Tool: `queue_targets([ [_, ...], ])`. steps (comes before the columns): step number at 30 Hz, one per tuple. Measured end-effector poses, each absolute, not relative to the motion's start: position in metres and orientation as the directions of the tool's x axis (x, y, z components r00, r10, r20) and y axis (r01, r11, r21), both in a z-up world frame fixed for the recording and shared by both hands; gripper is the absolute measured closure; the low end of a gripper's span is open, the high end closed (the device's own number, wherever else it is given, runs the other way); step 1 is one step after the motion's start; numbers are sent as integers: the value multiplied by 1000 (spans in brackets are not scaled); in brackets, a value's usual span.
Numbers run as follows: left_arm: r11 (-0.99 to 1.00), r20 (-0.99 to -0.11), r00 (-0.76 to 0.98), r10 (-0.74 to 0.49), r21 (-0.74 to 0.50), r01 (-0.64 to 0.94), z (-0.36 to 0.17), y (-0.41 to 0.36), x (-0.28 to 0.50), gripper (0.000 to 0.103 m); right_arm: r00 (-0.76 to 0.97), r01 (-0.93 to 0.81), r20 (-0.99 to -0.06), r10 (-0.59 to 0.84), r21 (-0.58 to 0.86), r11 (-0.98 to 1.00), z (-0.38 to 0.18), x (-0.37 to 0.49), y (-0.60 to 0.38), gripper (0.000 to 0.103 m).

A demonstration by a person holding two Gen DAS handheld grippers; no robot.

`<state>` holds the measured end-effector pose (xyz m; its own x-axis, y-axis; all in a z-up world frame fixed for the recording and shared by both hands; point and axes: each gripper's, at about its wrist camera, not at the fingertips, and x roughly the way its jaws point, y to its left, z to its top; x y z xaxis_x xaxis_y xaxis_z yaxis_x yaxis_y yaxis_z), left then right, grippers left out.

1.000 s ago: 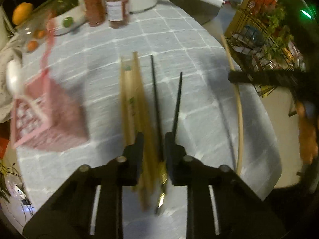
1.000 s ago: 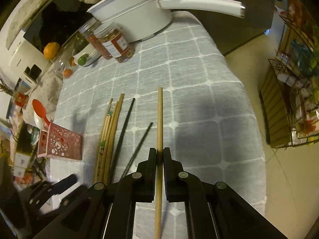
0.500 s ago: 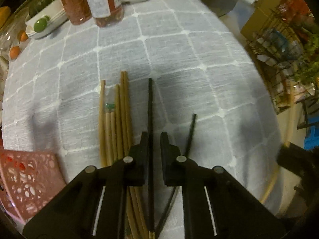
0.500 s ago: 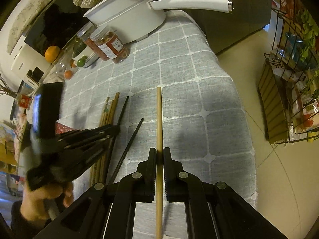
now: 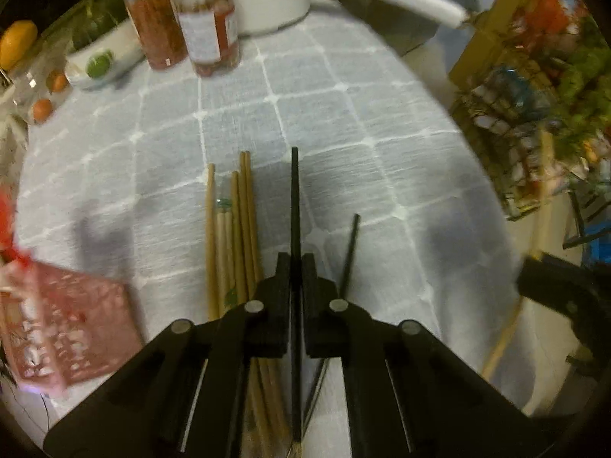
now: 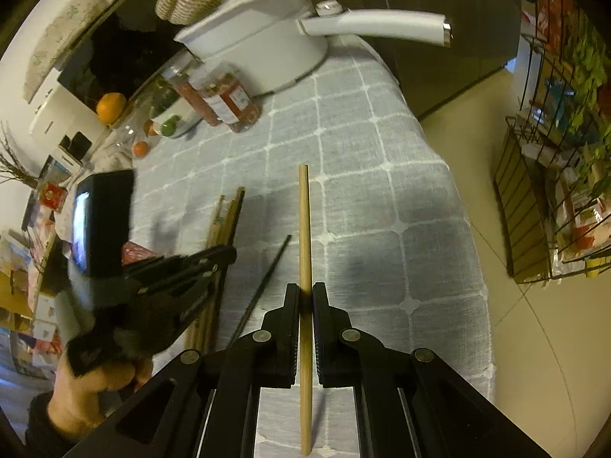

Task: Organize utensils
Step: 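Carry the black chopstick into the pink basket and open the left tool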

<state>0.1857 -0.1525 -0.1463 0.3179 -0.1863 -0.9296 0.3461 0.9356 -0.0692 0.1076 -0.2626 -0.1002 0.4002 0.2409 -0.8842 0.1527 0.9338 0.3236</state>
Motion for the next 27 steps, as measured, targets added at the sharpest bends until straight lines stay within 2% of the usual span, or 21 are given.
queue_targets([
  [6,921,-872,435,-224,-44,386,-99,-127,143,97,457,101,-857,239,317,943,-75,92,-241,96],
  [13,922,-799,525,-293,-92,375,-68,-91,104,97,546,31,-812,208,267,963,-40,71,-209,96],
  [22,924,-643,679,-353,-128,360,-16,-56,75,97,640,-55,-744,194,208,977,-4,59,-177,96],
  [27,938,-531,776,-341,-133,321,18,-31,65,97,674,-85,-706,218,218,972,15,60,-164,96],
])
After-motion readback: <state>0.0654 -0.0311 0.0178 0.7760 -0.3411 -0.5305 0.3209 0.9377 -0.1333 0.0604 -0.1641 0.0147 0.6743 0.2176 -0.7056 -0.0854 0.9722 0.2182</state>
